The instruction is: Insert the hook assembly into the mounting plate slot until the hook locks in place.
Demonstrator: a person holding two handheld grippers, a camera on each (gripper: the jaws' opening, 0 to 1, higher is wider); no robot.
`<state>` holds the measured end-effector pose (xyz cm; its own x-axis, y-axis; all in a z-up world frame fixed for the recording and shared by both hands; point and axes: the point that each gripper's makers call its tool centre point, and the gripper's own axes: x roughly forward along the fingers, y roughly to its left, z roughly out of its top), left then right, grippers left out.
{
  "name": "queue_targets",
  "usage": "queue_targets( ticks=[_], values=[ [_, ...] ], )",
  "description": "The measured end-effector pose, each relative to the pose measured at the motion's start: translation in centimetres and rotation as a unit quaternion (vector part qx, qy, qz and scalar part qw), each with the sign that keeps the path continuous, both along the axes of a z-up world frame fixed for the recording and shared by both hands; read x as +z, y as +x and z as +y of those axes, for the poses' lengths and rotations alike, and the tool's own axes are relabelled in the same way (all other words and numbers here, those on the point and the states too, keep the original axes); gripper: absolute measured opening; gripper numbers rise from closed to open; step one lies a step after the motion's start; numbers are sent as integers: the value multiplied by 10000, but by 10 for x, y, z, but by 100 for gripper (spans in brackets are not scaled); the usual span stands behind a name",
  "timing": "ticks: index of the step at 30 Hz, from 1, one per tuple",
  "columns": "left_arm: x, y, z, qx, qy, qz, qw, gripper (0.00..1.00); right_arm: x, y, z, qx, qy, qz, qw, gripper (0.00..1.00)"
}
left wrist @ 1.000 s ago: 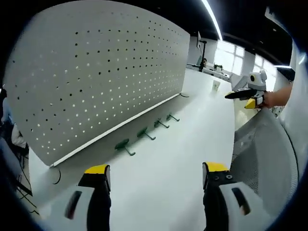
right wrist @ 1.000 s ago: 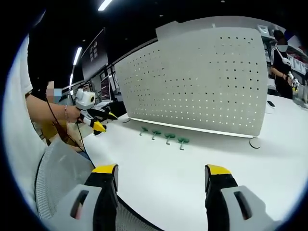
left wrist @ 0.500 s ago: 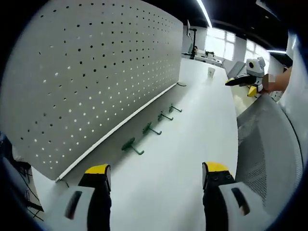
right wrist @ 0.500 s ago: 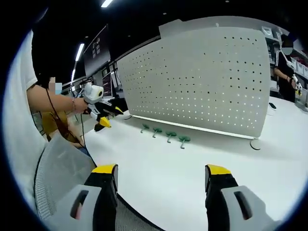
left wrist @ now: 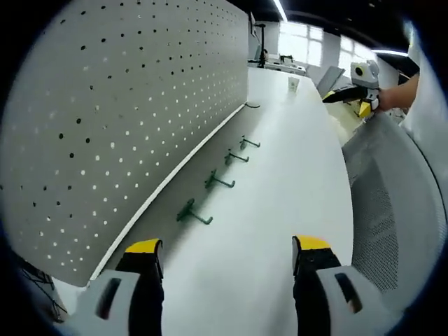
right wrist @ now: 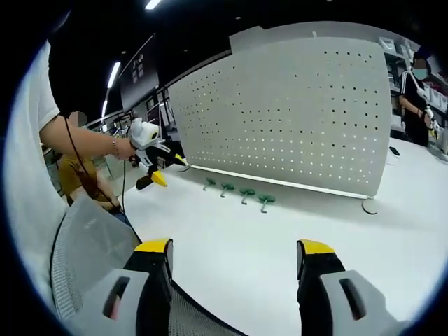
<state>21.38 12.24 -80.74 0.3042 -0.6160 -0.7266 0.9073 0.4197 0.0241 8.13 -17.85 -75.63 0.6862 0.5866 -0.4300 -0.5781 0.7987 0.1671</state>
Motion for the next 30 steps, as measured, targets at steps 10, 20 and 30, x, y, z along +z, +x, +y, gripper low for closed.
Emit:
queue_targets(
  ticks=[10,20,30],
  values=[
    [-19,12,-1,-627,520,142,9966,77,-2,-1,2,4,-15,50,10000,69],
    [-29,27,-5,-1029,844,188,9909,77,-3,-3,1,0,-58,82,9999,71],
    [-37,34,-14,-1660,1279,135,9777,75,-5,-3,2,43,-86,98,9999,71]
  ],
)
